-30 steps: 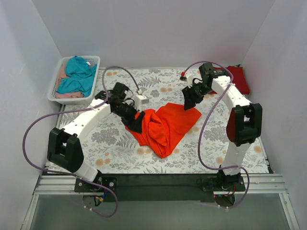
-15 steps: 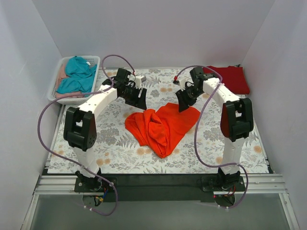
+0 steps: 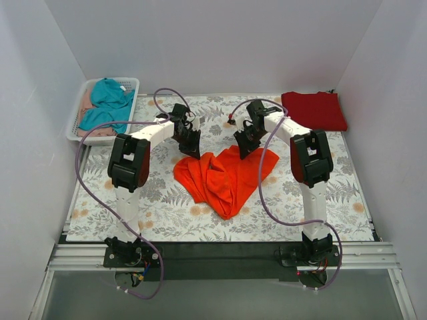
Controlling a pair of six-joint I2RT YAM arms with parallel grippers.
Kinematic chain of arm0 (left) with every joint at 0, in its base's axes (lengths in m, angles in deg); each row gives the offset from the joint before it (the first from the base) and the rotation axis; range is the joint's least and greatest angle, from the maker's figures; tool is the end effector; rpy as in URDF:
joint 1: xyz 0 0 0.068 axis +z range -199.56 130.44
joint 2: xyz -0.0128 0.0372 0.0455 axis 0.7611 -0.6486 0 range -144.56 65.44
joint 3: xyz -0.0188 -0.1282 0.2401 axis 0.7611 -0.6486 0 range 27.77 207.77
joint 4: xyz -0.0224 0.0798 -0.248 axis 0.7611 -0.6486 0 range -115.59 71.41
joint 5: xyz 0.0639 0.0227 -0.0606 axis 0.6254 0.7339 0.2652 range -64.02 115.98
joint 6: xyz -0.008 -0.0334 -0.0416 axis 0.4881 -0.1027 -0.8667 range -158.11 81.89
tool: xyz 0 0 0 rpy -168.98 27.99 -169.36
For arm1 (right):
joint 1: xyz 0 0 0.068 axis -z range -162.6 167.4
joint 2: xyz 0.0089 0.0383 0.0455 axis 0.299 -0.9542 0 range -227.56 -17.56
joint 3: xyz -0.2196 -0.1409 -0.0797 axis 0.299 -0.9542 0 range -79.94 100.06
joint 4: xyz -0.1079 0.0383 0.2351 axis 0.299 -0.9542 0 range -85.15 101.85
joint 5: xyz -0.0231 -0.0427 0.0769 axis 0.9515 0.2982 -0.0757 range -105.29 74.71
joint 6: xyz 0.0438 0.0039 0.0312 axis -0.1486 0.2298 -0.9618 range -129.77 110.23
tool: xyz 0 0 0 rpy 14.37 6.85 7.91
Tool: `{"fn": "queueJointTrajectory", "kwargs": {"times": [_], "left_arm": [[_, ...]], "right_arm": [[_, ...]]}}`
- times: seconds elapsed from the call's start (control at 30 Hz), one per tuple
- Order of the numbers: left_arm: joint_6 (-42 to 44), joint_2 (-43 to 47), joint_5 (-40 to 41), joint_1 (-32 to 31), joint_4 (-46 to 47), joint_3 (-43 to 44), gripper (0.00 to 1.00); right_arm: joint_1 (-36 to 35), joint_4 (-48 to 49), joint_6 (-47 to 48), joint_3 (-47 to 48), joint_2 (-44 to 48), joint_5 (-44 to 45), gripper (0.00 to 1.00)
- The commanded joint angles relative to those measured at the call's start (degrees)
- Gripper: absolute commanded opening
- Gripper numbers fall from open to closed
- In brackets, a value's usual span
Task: Fold and stack the t-shirts
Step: Flatten the tshirt out
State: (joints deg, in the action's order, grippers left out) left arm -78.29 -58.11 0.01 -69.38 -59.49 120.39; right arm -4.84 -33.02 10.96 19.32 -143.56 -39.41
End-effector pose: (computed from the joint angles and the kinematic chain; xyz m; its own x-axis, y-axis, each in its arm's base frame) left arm 0.4086 -0.1639 0.1584 -0.9625 -0.2697 0.0303 -0.2457 0.8186 -0.5192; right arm 0.4152 0.1856 0.1694 -0.6569 -0.6176 -0.4324 -0.7456 0.6174 0.2508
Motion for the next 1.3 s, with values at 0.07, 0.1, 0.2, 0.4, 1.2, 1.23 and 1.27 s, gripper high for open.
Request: {"fn": "queueJointTrajectory", "kwargs": {"times": [0.07, 0.1, 0.2, 0.4, 1.2, 1.23, 1.27], "left_arm": [[-1.65, 8.04, -1.7, 5.3, 0.3, -1.56, 0.0], [-1.74, 9.8, -2.14, 8.1, 0.3, -3.22, 0.0], [0.8, 17.53, -2.24, 12.41, -0.49, -5.95, 0.0], [9.5, 30.18, -3.81, 15.07, -6.02, -18.24, 0.0], [9.16, 30.91, 5.23, 15.59, -7.0, -31.54, 0.0], [9.07, 30.82, 5.23, 15.59, -7.0, -31.45, 0.0], [8.81, 30.65, 5.32, 15.59, -7.0, -31.01, 0.0]], "right_arm": [[1.32, -2.42, -0.08, -0.82, 4.95, 0.39, 0.01], [1.76, -3.03, 0.1, -1.61, 6.54, 0.39, 0.01], [3.78, -4.09, 1.93, -7.31, 16.7, 1.0, 0.01], [5.1, -4.36, 7.99, -30.73, 30.52, 4.5, 0.01], [5.55, -13.32, 7.39, -4.88, 11.93, -13.85, 0.66], [4.58, -13.5, 7.74, -4.43, 11.13, -14.02, 0.68], [4.14, -13.59, 7.92, -4.08, 10.51, -14.46, 0.68]]}}
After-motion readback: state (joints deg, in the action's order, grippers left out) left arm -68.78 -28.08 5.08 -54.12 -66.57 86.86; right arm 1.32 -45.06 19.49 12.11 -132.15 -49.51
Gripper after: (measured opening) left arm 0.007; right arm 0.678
